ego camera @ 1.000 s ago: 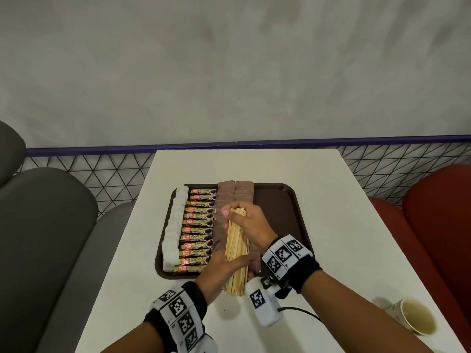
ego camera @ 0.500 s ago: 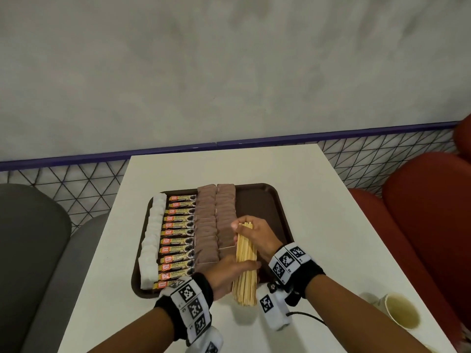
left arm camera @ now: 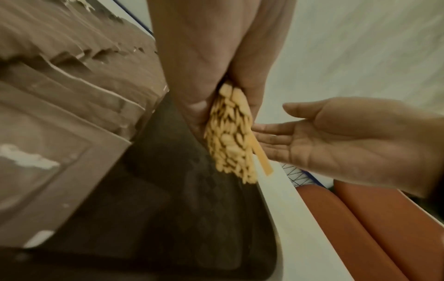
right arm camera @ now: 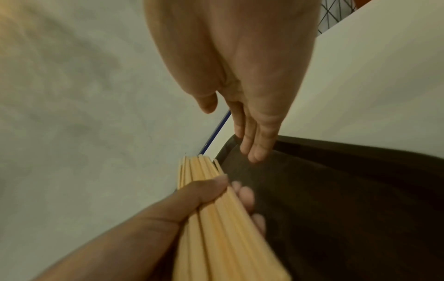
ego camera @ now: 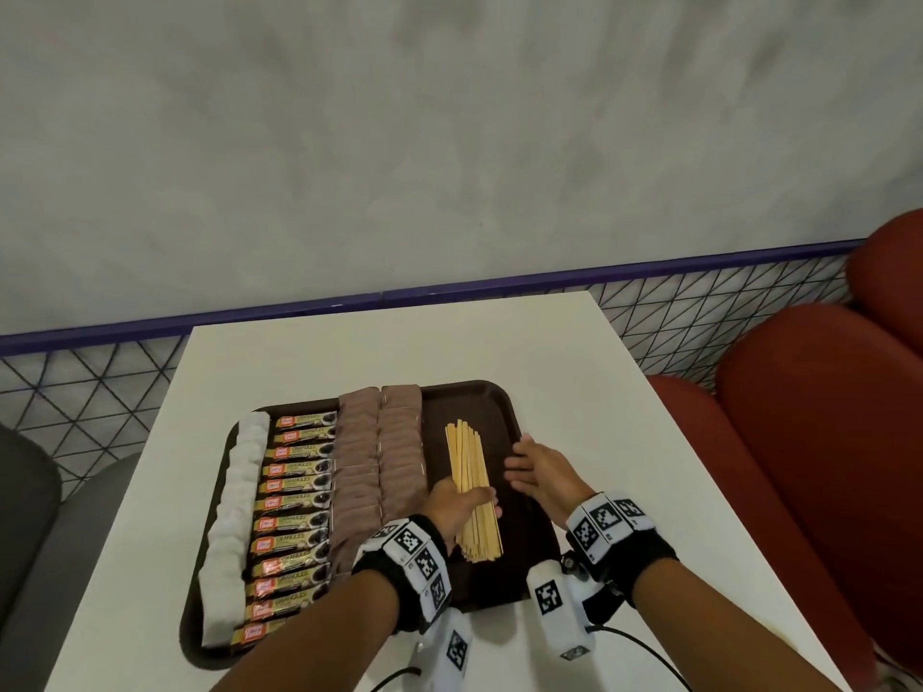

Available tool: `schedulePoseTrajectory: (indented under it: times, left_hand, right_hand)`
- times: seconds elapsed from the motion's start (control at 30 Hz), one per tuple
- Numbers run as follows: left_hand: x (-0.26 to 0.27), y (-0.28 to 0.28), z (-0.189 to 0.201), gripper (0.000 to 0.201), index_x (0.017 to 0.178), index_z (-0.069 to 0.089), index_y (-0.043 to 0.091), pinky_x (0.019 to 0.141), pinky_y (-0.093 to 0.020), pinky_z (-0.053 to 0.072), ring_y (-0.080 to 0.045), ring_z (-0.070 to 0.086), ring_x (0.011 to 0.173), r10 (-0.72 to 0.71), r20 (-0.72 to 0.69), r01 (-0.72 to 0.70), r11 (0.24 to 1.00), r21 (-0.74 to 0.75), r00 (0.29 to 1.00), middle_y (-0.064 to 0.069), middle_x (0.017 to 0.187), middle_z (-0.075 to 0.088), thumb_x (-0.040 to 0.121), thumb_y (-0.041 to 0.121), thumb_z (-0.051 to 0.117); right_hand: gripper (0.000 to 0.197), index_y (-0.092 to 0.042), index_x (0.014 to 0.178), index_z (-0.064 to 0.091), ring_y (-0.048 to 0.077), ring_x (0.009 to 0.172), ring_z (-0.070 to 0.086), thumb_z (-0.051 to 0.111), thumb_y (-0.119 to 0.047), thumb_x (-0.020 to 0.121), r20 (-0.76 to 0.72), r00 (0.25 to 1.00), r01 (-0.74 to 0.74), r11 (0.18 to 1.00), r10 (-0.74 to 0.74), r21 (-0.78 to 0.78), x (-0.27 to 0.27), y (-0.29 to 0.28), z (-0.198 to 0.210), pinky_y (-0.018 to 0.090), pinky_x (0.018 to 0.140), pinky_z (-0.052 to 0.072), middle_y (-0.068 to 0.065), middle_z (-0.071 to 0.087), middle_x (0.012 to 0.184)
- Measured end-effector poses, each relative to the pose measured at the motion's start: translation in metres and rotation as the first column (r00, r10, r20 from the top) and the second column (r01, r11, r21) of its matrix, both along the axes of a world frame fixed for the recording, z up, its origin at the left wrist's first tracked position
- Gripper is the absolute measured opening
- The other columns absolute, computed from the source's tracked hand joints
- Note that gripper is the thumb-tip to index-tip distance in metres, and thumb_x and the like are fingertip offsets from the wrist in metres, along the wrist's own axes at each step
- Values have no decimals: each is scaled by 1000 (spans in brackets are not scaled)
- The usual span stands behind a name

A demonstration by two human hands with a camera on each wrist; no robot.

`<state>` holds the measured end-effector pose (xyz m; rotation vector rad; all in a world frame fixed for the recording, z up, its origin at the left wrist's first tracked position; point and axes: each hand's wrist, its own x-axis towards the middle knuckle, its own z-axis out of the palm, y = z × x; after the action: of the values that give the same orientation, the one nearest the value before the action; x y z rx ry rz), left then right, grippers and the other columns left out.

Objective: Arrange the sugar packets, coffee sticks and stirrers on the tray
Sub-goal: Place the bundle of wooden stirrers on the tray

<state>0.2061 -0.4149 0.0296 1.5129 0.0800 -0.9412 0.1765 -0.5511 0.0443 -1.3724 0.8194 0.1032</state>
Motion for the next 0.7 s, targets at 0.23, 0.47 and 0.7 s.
schedulePoseTrajectory:
  times: [0.23,0.47,0.7]
  left_hand:
    - [4,-36,-33,47,105,65,5,89,-42,52,-31,66,91,-92,139,64,978,197,986,-16,97,70,64,28,64]
    - [8,-48,-36,27,111,64,7,89,-33,50,-29,63,101,-67,173,21,967,255,983,-12,104,67,86,17,62]
    - [6,-44,-41,19,105,66,7,87,-32,50,-26,62,96,-18,173,-24,971,240,985,-11,99,66,87,9,59]
  right_hand:
    - [50,4,138,32,34,126,45,27,-29,101,-76,997,8,1000,-6,30,5,-9,-9,36,104,36,24,44,137]
    - [48,-10,94,63,19,89,60,24,-38,100,-85,994,-75,991,66,-109,9,-6,-24,32,88,47,6,63,92]
    - [43,-25,61,44,7,60,41,27,-35,100,-120,992,-67,985,48,-158,6,-3,-24,25,71,38,-6,43,63]
